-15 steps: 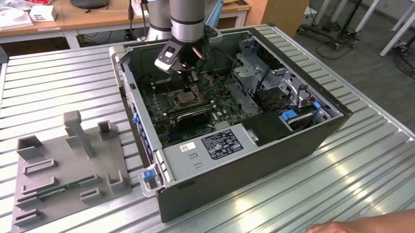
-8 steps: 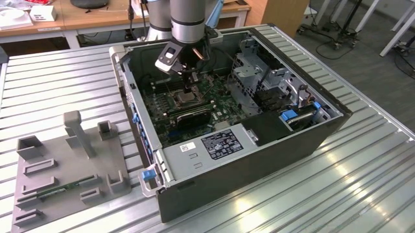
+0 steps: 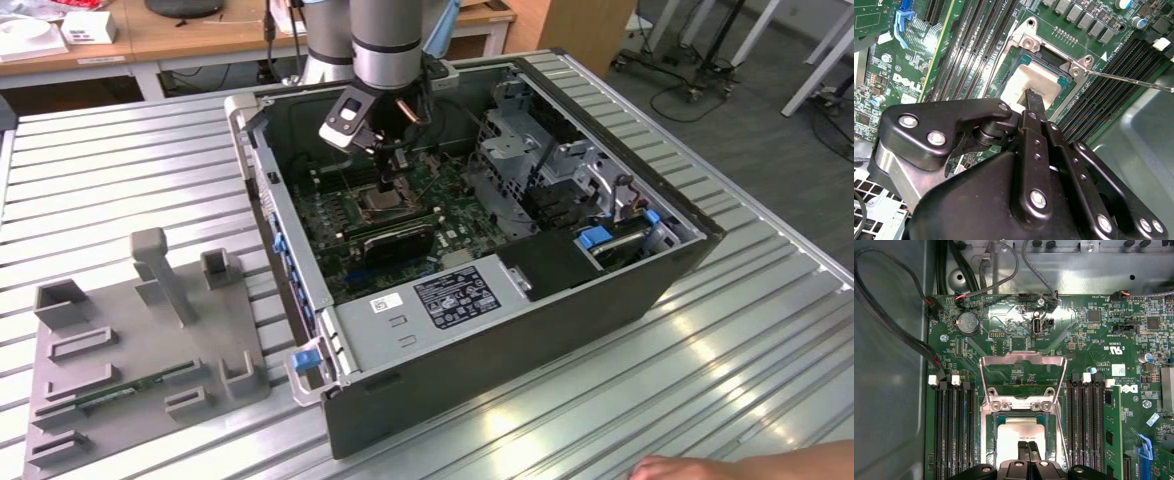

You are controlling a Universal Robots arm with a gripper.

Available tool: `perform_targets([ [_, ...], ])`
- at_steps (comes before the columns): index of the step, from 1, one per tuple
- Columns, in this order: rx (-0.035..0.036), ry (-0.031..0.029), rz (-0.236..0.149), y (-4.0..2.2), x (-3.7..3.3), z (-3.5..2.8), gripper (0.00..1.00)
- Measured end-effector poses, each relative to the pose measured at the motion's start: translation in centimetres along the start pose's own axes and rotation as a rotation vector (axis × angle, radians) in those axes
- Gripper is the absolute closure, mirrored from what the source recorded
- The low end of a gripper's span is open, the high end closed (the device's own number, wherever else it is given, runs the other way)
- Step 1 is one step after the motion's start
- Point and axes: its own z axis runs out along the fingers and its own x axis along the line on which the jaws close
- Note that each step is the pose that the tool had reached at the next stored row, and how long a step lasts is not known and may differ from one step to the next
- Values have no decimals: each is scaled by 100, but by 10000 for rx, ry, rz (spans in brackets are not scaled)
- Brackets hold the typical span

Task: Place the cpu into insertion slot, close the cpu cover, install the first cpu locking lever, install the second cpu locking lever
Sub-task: 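Close the cpu cover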

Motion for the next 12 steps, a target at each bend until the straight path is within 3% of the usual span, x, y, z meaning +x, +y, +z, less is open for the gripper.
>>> perform_targets([
  [5,0,0,0,1,0,-20,90],
  [12,-1,1,1,8,-2,-168,90],
])
